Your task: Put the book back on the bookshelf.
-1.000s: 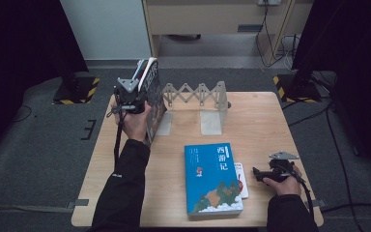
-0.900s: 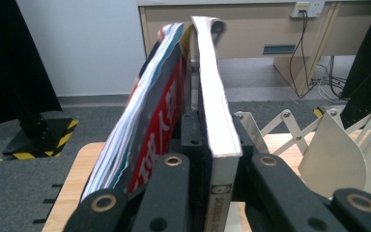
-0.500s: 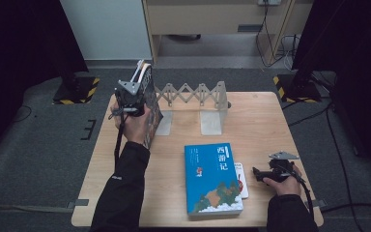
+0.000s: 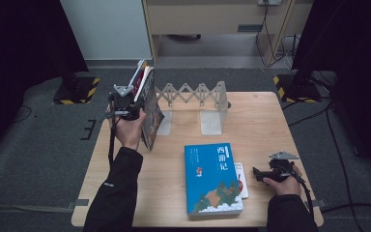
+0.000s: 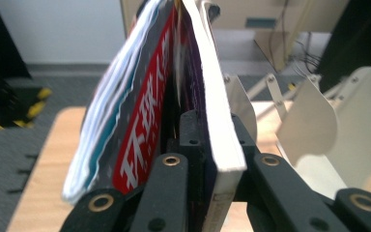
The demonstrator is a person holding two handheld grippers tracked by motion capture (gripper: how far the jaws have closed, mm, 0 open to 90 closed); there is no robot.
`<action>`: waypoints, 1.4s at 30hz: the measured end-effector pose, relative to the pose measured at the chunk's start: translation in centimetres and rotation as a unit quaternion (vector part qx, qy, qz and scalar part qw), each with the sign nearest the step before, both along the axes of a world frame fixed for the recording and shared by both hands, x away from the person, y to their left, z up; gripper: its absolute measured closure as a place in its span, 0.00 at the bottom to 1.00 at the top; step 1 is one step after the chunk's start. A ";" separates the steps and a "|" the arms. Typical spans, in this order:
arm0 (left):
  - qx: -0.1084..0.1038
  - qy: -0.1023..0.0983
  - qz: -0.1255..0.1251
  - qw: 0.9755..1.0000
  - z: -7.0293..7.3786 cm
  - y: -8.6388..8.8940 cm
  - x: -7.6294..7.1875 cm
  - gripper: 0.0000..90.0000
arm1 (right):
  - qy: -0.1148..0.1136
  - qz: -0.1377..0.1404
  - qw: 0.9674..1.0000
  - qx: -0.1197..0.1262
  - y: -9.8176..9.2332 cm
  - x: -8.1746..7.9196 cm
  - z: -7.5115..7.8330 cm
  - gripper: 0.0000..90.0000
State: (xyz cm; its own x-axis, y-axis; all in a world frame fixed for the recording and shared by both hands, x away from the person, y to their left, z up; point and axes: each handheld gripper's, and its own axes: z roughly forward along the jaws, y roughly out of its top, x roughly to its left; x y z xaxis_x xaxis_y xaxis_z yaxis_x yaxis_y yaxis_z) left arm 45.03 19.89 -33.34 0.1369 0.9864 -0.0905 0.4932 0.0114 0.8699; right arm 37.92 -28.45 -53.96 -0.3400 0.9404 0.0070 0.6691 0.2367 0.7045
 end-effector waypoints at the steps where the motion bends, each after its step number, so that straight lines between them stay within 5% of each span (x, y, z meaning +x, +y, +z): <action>1: 0.001 0.009 -0.001 1.000 0.0 0.1 0.1 0.89 | 0.000 0.001 1.000 -0.001 0.0 0.0 0.0 0.00; 9: -0.013 0.056 -0.009 0.998 -0.2 -0.1 1.1 0.86 | 0.001 0.001 1.000 0.000 0.0 0.0 0.0 0.00; 21: 0.012 -0.012 0.024 1.000 -1.1 -0.9 1.3 0.91 | -0.001 0.001 1.000 -0.001 0.0 0.0 0.0 0.00; 32: 0.022 -0.025 0.053 0.998 -1.6 -1.2 1.4 0.90 | 0.000 0.001 1.000 -0.001 0.0 0.0 0.0 0.00; 42: 0.013 -0.045 0.033 0.998 -1.9 -1.0 0.6 0.75 | 0.000 0.001 1.000 -0.001 0.0 0.0 0.0 0.00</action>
State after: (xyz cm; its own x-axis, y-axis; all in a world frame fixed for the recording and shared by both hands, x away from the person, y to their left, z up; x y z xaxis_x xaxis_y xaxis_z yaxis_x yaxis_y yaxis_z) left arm 45.66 18.87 -35.21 0.0773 0.9955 -0.0548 0.4125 0.0181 0.9108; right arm 37.92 -28.47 -53.95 -0.3427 0.9394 0.0063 0.6690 0.2393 0.7037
